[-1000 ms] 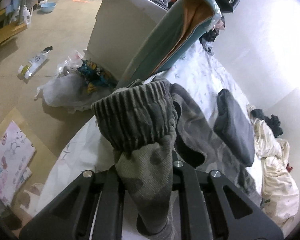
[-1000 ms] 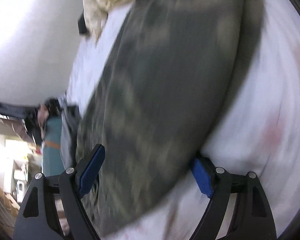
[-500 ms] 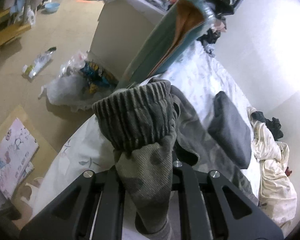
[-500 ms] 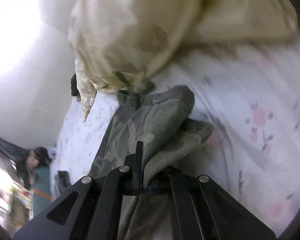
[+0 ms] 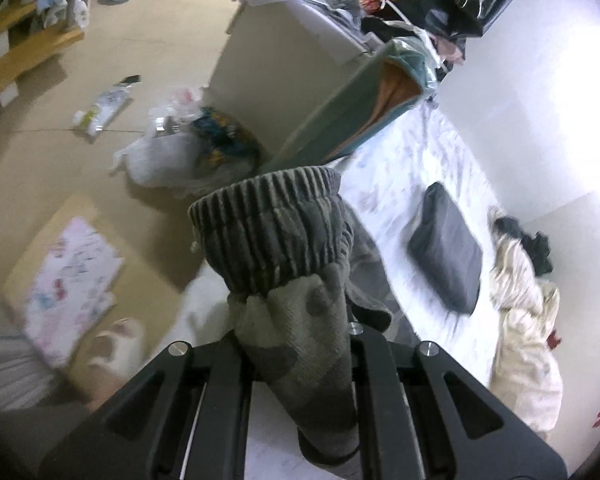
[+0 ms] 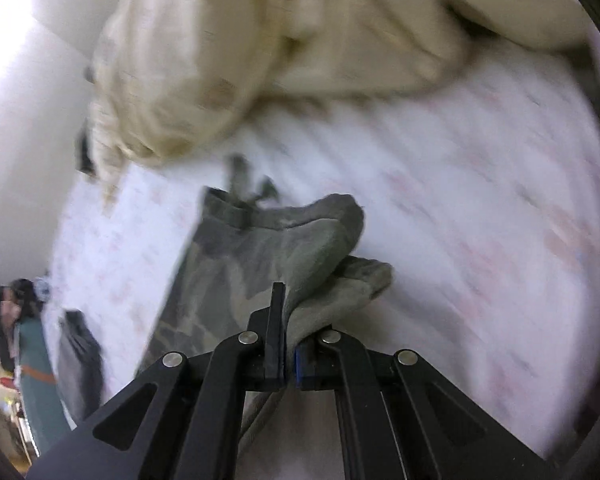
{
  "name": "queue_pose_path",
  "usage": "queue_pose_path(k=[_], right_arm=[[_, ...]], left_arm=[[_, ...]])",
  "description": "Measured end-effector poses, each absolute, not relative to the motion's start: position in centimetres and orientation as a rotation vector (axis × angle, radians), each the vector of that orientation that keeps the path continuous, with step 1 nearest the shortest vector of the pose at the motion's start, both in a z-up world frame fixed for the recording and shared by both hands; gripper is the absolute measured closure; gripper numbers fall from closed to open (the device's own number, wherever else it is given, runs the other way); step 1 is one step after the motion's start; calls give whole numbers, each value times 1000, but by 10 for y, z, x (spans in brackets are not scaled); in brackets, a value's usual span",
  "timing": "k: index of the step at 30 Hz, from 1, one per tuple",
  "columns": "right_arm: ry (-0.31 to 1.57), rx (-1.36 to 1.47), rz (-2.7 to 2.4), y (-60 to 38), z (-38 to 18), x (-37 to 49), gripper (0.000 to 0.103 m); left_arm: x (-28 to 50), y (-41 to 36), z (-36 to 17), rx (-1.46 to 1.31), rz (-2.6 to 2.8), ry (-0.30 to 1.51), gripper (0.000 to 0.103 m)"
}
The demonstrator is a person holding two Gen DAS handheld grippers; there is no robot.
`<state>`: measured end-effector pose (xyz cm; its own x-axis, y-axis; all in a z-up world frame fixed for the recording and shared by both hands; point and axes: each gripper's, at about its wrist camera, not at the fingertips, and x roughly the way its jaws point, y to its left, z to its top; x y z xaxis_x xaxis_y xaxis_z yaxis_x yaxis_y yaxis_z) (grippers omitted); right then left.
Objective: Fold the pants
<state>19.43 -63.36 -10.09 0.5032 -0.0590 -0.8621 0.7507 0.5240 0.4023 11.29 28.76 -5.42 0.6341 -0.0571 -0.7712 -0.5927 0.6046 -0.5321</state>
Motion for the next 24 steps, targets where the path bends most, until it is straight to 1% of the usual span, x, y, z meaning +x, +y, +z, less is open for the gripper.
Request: queue_pose_path(k=[1,3,5,8,10,12,13,14,15,17,18,21,24], right_arm=[[983,899,-617,-629,-99,181,101],[1052,910,-652,-624,-92,164,101],[1143,795,-694,-613,-94,161,101],[1219,755,-746,-611,-119,153,99],[1292,730,-794,-610,-138,152,98],[1353,629,-835,-604,-142,158,90],[1378,557,-856,-599,-140,161,72],[1407,467,-889,-593,-136,165,47],[1432,329,-936,-585,-128,170,40],[1406,174,-978,-576,-110,173,38],[1355,157,-947,-567,-94,176,38],[1184,327,-611,-513,-53,184,38],[1152,346,-207,-410,-37,198,40]], left_arm=[[99,291,-50,-865,368,873,96],[77,296,-49,-831,376,924,96],[65,298,-68,-822,391,1003,96],[64,301,-98,-878,423,1098,95],[67,299,-101,-834,428,1123,95],[70,292,-99,-765,428,1133,95],[71,289,-98,-744,433,1133,95],[71,286,-97,-725,438,1134,95],[72,282,-95,-713,440,1128,95],[74,275,-89,-694,438,1107,95],[76,274,-86,-684,433,1099,95],[78,269,-75,-656,408,1068,95],[80,263,-66,-639,384,1042,95]])
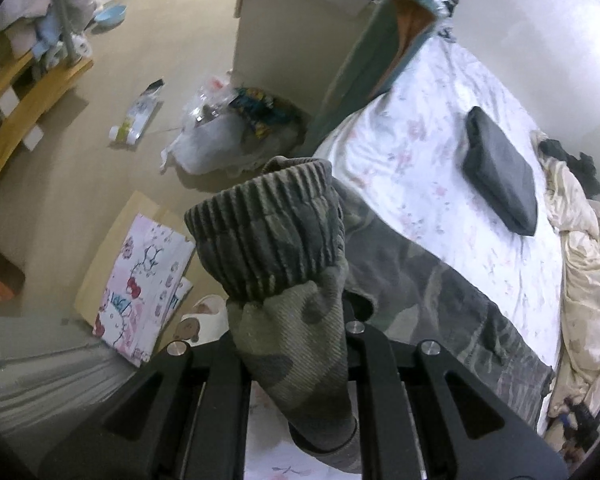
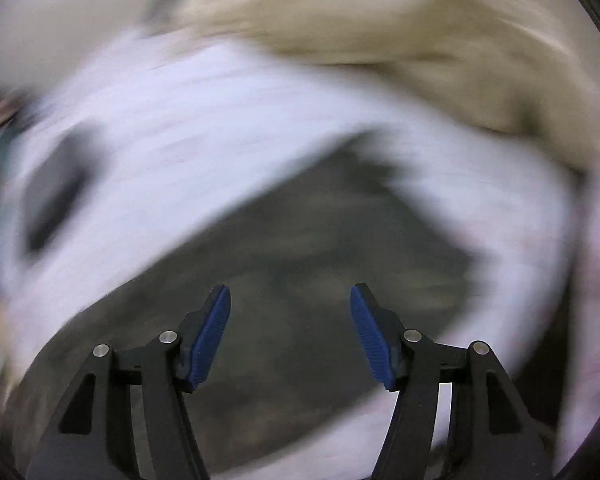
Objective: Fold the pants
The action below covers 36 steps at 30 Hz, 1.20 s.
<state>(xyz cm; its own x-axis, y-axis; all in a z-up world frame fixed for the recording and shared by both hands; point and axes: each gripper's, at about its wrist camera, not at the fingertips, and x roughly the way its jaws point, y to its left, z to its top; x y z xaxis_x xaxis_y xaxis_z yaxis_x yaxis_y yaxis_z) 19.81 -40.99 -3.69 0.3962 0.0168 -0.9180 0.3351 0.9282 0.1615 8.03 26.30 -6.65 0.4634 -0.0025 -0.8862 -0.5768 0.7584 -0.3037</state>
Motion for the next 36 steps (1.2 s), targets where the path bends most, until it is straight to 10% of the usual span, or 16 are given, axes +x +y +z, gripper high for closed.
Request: queue_pose_path(k=[5,22,28,30,32,36], right_arm=[[1229,334,316,-219,-63,191,93],[1647,330,621,2,-225,133,103],[1499,376,705,-65,-167,128,92],[1438,368,673,-108,-149,125,66],[1396,344,612,-152,-138,123,18],[1328,367,494,-232,-125,124,18]], left_arm=[[86,247,-57,-576,347,1024,95],[100,182,-49,-352,110,1058,96],[97,165,-42,-280,83,1035,96],[96,161,-38,-263,73,1020,96],[93,155,-35,-229,73,1002,96],[95,128,-30,-118,63,986,96]])
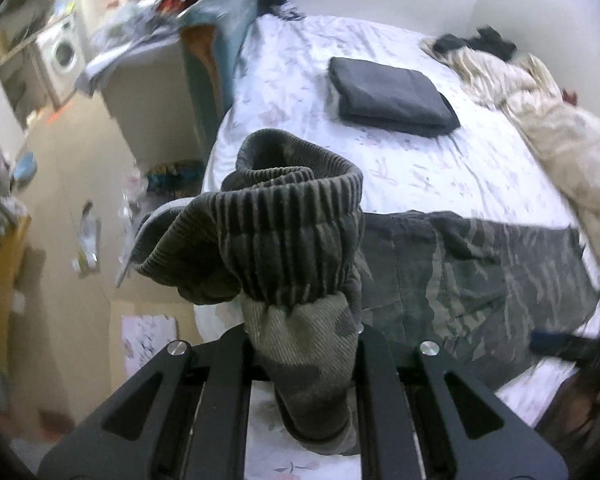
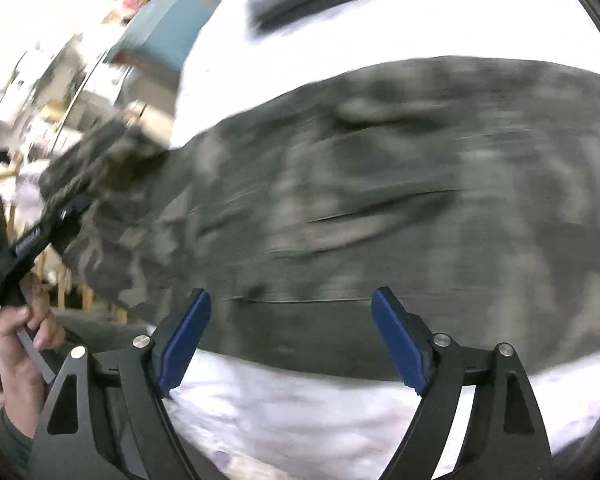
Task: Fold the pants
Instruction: 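Lay the cuff end onto the pants with the left gripper, folding them over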
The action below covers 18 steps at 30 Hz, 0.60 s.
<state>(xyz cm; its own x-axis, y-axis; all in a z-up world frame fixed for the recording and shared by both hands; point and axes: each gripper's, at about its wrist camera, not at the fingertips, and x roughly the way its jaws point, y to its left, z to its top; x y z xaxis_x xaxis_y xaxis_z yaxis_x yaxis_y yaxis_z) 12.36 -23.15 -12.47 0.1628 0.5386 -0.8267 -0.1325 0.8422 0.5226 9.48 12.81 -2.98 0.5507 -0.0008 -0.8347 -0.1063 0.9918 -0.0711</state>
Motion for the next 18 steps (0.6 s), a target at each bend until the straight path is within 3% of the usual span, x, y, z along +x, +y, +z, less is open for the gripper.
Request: queue_pose_path(k=[7,13,16,18], right_arm=[[1139,768,303,-340,-124,131,18],[1118,925,260,-369,-132,130,18],[1128,914,271,-364,-131,132,18],[1137,914,294,-355,-134,134,18]], left_arm=[[92,12,-37,177,4,952,95],[72,-118,-127,578,-199,1048,95],[66,-140,-167,704,-205,1105,93],[65,-137,-165,701,-207,1085,89]])
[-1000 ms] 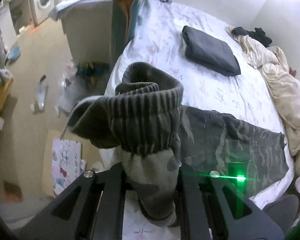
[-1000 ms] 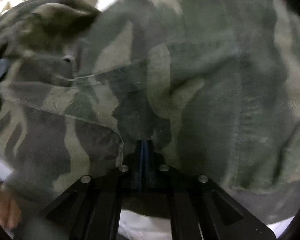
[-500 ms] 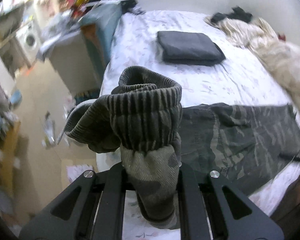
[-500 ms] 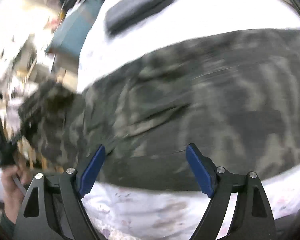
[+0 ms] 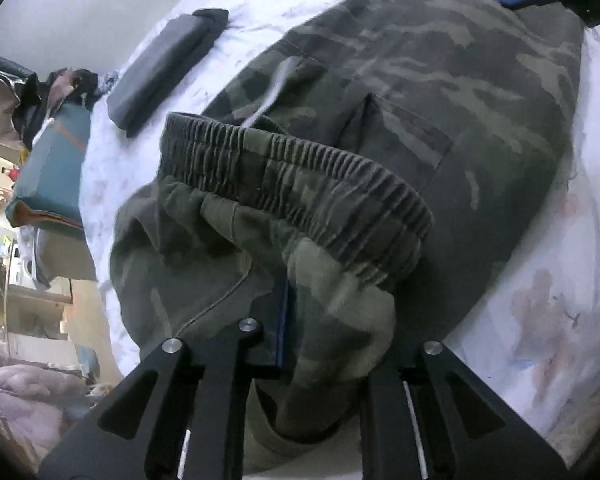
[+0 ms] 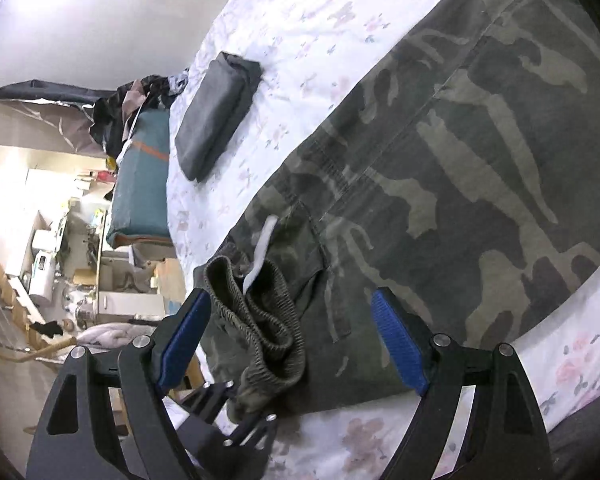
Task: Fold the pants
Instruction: 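Lay the cuff end onto the pants with the left gripper, folding them over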
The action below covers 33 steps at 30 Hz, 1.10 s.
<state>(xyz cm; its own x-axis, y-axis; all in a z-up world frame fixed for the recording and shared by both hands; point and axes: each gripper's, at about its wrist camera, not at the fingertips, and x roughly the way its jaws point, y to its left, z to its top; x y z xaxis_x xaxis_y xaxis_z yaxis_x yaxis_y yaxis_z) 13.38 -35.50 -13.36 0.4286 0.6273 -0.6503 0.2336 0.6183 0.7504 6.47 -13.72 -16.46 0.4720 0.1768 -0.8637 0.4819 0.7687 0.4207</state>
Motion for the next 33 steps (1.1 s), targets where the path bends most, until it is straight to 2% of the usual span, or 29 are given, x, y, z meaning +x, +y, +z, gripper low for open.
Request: queue_pose_path(k=[2,5,7,9,12,15,19,22,24,25,26,27,28,29,31,33], right_arm=[[1148,898,317,-353,-131,133,18],[1163,858,345,-338,-129,138,18],[1171,812,350,-328,-128,141,18],[1186,735,362,-314,-127,144,18],[1212,635,410,-290,-124,149,18],[1229,540,461,-256,-121,164,18],[1208,367,440,-212,-120,194,18],[1244,299,458,-183,-135,220,20],[1278,271,494,-166,-150,235,39],[1285,271,514,-162,-154,239,70],[1285,263,524,-159,-155,241,83],[1256,255,539,-160,-151,242,85],[1210,269,557,-164,-143,242,94],[1156,290,544,-172,-135,241,95],[1115,463,400,-210,-137,244,95],[1218,538,333,-222,-164,247,92]], left_arm=[[67,-122,-150,601,-254,1112,81],[69,-86,-120,354,-361,1158,58],[68,-54,-96,154,-414,1152,20],[62,-23,-74,27,-425,1112,7],[62,12,-52,-51,-440,1072,5],[81,48,-51,-78,-170,1011,5],[102,78,-84,-89,137,1103,5],[107,86,-110,-137,165,1210,5],[108,83,-120,-142,152,1249,5],[107,80,-124,-119,147,1269,5],[107,79,-128,-99,147,1284,5],[103,74,-135,-83,147,1303,5],[106,72,-143,-74,139,1333,5],[104,70,-150,-74,126,1364,5],[103,71,-157,-73,122,1394,5],[102,70,-160,-59,124,1410,5]])
